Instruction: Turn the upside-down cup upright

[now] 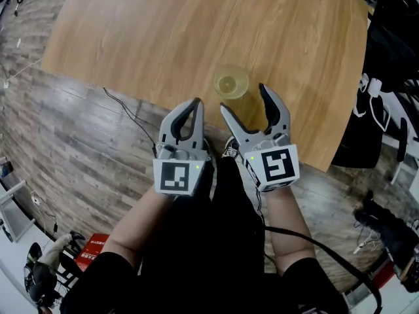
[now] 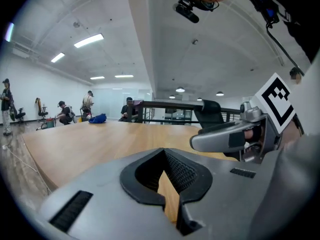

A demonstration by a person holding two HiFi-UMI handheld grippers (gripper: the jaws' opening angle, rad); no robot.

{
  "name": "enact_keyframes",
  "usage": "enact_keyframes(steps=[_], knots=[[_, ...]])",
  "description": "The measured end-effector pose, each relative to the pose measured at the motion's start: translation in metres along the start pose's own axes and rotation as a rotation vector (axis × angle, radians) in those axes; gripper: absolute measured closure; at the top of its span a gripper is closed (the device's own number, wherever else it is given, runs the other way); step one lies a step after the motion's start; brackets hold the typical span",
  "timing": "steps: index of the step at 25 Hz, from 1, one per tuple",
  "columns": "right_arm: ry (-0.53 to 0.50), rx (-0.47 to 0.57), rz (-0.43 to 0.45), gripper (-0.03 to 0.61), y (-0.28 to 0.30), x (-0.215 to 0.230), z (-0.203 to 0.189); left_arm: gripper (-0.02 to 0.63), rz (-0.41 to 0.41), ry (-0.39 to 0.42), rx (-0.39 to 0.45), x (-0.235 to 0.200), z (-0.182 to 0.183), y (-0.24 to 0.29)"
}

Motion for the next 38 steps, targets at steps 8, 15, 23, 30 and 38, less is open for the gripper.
enact_keyframes(steps=[8, 15, 23, 30, 38], knots=[[-0.15, -0.013, 0.013, 0.21, 0.051, -0.003, 0.0, 0.605, 0.041, 0.117, -0.048, -0.007, -0.035, 0.0], [-0.153, -0.013, -0.008, 0.212, 0.06, 0.005, 0.001, 0.604, 0.006, 0.108, -0.006, -0.002, -0.036, 0.012], [-0.08, 0.031, 0.025, 0.213, 0.036, 0.006, 0.026, 0.352, -0.161, 0.245, -0.017, 0.025, -0.028, 0.031], [-0.035, 0.049, 0.159, 0.213, -0.002, -0.009, 0.047, 0.245, -0.252, 0.353, 0.053, 0.058, -0.003, 0.051], [0.036, 0.056, 0.192, 0.213, -0.014, -0.009, 0.04, 0.287, -0.309, 0.375, 0.083, 0.069, -0.005, 0.051]])
Point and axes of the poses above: the fingertips, and each gripper's own axes: y forward along the fingers, x to its right, z out of its top, the point moved 3 cm from there along -y, backward along the fingers, and after that the axes turned 11 degrees about -x, right-handed, at the moved point
